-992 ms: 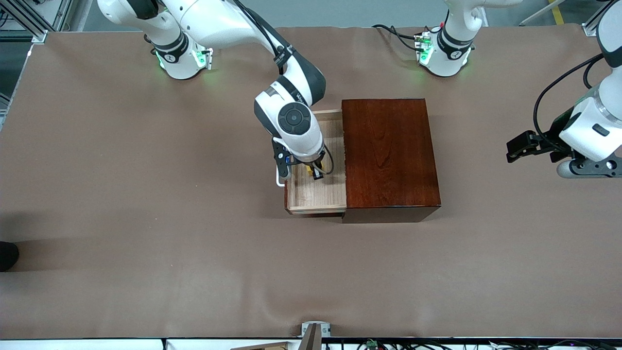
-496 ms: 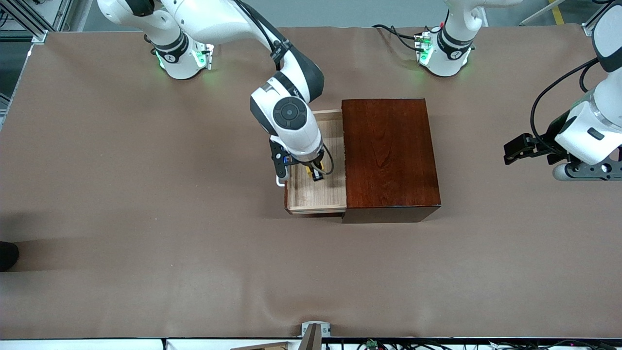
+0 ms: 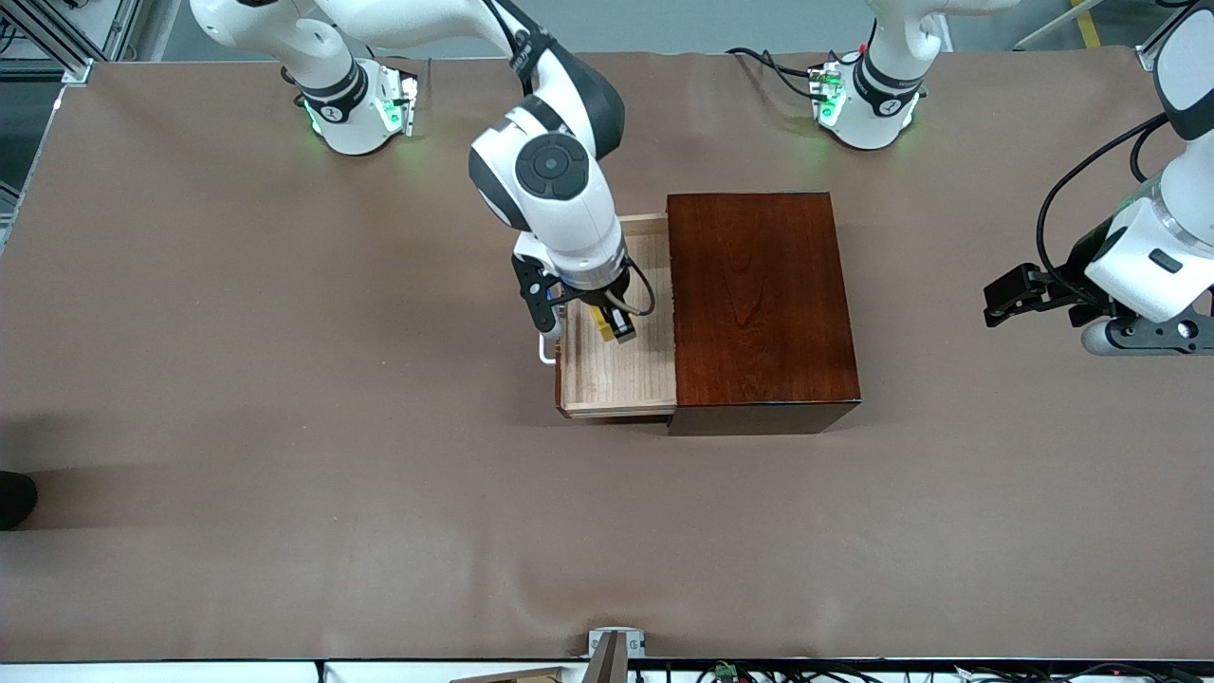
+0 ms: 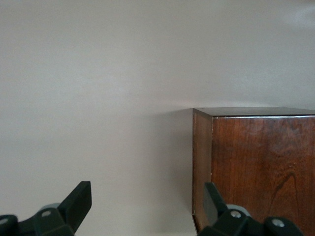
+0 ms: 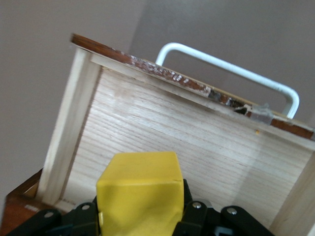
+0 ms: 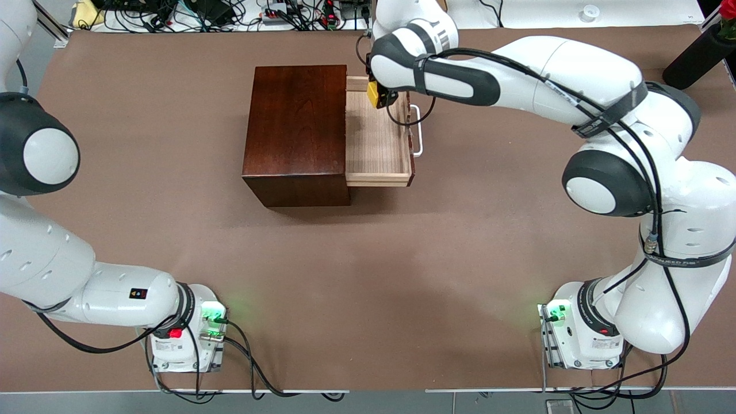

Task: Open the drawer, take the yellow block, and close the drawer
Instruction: 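Lift the block out with the right gripper while the left gripper reaches the drawer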

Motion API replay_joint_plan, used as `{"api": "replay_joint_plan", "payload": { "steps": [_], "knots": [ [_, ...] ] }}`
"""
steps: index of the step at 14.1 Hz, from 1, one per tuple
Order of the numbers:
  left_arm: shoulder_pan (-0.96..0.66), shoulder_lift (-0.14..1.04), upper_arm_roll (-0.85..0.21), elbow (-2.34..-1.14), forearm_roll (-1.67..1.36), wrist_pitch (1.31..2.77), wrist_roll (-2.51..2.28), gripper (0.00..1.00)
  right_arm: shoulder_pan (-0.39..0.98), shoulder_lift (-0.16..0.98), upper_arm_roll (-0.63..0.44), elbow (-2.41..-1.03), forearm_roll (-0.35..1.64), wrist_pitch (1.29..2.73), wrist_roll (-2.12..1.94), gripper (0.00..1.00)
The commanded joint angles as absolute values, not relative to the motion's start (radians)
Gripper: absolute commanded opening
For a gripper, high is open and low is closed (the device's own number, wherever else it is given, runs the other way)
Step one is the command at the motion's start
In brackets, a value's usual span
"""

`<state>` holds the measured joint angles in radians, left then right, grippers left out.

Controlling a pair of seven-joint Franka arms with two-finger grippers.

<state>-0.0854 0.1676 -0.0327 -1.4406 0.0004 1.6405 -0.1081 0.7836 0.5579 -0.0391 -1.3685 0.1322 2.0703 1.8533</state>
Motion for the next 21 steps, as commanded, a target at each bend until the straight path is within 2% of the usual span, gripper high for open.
{"api": "replay_joint_plan", "payload": {
  "steps": [1,3,6,11,15,21],
  "knots": [
    [-0.092,0.166,-0.034,-1.439,-0.018,1.646,-0.110,1.00,0.741,0.508,-0.032,-1.384,0.123,2.028,1.752,0.00],
    [-0.113,0.166,-0.035,-1.439,-0.012,1.646,-0.112,1.00,0.706,0.482,-0.032,-1.385,0.123,1.955,1.644,0.00],
    [-0.132,0.172,-0.037,-1.439,-0.011,1.646,-0.110,1.00,0.646,0.450,-0.035,-1.387,0.118,1.769,1.394,0.00],
    [-0.170,0.213,-0.049,-1.404,-0.017,1.655,-0.110,1.00,0.487,0.419,-0.034,-1.396,0.118,1.695,1.081,0.00],
    [-0.248,0.232,-0.052,-1.399,-0.021,1.701,-0.110,1.00,0.384,0.423,-0.034,-1.404,0.118,1.667,0.876,0.00],
    [-0.417,0.255,-0.060,-1.402,-0.026,1.697,-0.092,1.00,0.256,0.446,-0.035,-1.443,0.117,1.756,0.606,0.00]
  ]
}}
